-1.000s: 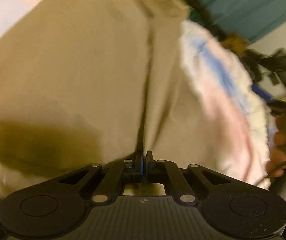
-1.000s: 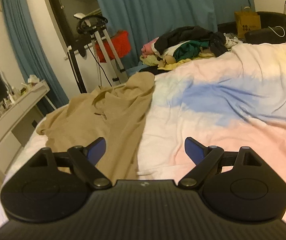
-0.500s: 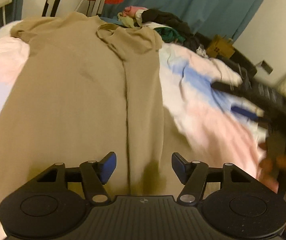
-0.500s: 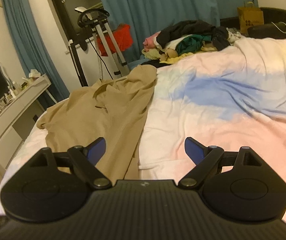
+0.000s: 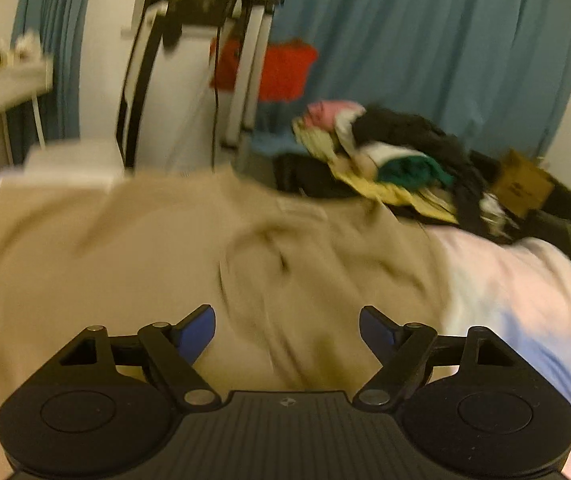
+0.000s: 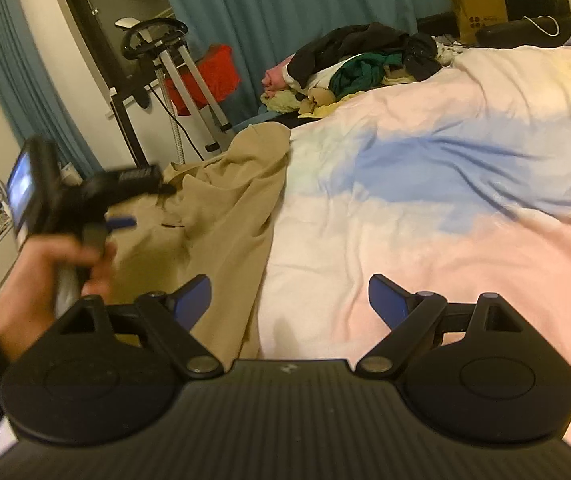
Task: Fold clothes
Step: 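Release the fold with the left tool and smooth it flat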
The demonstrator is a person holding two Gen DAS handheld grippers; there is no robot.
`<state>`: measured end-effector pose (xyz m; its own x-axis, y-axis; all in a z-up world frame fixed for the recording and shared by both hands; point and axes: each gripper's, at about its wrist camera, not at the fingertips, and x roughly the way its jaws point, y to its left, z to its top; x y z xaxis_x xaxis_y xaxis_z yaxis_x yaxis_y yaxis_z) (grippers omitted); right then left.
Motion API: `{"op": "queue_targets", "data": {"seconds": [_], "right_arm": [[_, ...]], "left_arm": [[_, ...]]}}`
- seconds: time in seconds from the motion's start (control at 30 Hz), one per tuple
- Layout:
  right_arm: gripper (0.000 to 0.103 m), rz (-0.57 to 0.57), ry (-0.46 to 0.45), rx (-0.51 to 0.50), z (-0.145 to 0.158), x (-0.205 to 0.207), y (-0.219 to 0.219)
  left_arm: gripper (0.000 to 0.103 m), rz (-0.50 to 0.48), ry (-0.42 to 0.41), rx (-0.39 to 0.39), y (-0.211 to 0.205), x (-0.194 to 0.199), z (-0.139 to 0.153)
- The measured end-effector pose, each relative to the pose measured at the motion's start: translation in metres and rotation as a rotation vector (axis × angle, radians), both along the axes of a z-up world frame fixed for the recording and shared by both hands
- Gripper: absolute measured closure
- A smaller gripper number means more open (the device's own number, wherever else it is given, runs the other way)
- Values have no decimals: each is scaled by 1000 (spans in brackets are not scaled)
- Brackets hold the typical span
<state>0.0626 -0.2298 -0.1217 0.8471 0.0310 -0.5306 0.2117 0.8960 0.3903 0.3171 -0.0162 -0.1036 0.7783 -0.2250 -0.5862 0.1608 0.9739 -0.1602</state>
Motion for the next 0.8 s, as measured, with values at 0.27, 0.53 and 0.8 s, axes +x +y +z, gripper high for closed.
{"op": "queue_targets", "data": {"seconds": [0.27, 0.53, 0.8], "right_arm": [[16, 19, 11, 27, -31, 50, -14], [16, -10, 32, 125, -40, 56, -26], [16, -27, 14, 94, -37, 50, -19]], "left_arm": [[29, -83, -25, 293, -65, 95, -29], [100, -147, -66, 372, -89, 116, -28], [100, 45, -211, 402, -102, 135, 19]]}}
